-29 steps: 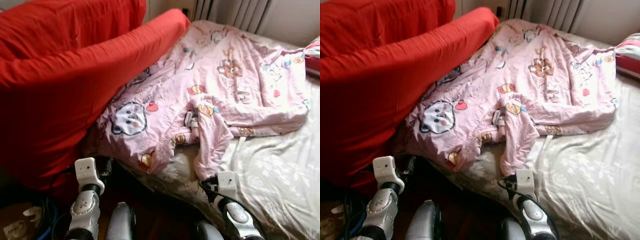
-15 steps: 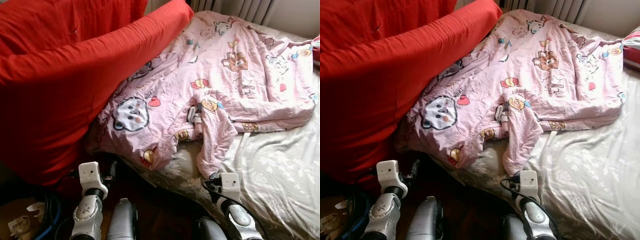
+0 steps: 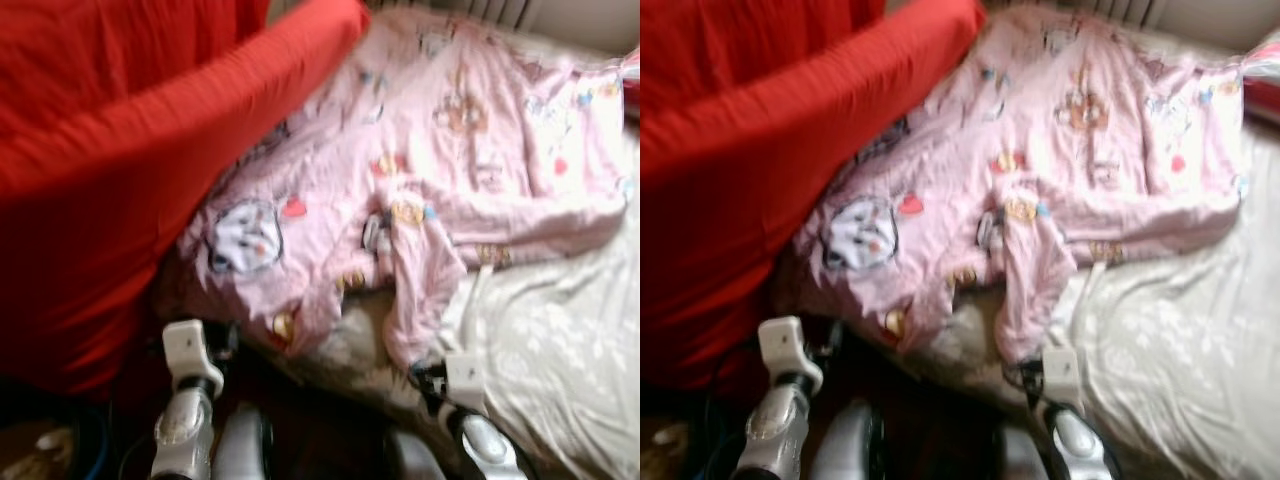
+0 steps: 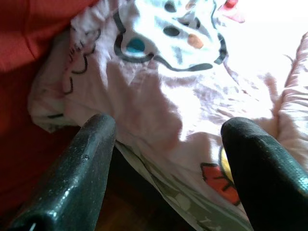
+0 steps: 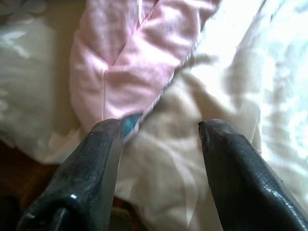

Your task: Clean up the room

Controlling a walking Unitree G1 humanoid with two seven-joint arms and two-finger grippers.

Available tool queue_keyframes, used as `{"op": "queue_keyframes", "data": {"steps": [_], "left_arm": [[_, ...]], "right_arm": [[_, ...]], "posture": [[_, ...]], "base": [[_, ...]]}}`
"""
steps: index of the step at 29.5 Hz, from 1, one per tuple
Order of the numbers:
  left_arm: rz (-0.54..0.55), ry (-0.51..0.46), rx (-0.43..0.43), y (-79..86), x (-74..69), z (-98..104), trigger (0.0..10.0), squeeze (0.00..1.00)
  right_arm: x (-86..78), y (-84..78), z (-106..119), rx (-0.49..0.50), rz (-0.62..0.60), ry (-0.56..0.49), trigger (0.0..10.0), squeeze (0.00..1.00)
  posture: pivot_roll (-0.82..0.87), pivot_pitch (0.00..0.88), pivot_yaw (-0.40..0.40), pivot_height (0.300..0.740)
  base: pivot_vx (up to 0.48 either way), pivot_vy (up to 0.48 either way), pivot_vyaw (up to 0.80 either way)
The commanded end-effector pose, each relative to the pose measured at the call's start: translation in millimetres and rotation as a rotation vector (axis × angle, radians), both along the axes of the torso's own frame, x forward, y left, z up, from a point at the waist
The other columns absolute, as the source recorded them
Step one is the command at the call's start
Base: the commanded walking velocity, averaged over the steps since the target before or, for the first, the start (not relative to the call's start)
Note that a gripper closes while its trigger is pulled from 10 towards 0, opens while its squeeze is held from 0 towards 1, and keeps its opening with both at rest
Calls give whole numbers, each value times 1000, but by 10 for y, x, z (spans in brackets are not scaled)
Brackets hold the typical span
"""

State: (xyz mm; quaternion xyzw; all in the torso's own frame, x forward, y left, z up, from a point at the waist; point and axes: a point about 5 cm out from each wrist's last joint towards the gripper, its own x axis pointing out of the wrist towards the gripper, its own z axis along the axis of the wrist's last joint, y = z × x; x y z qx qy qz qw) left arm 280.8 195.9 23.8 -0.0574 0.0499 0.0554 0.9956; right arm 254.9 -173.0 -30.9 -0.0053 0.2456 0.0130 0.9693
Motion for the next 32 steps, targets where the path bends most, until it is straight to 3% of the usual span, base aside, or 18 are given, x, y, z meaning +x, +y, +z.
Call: {"op": "queue_keyframes", "data": {"steps": [1,6,20,23,32], "left_arm": [[13,14,7,64,-37,-16,10000,0],[9,1,9,52,-10,21,10000,0],[-1,-52,18,38,58,163,10000,0],[-2,-66,21,36,60,194,10000,0],[-1,-92,28,57,34,263,10000,0]], "right_arm": [[-21,74,-24,12,24,12,10000,0],[-22,110,-30,27,56,20,10000,0],[73,228,25,26,142,25,10000,0],[120,281,69,31,164,-2,10000,0],[288,339,245,68,161,-102,10000,0]], "posture": [[43,279,-42,632],[41,282,-40,632],[56,302,-39,622],[62,309,-39,602],[81,340,-35,602]], "base": [[334,0,0],[277,0,0],[0,0,0],[0,0,0],[0,0,0]]}}
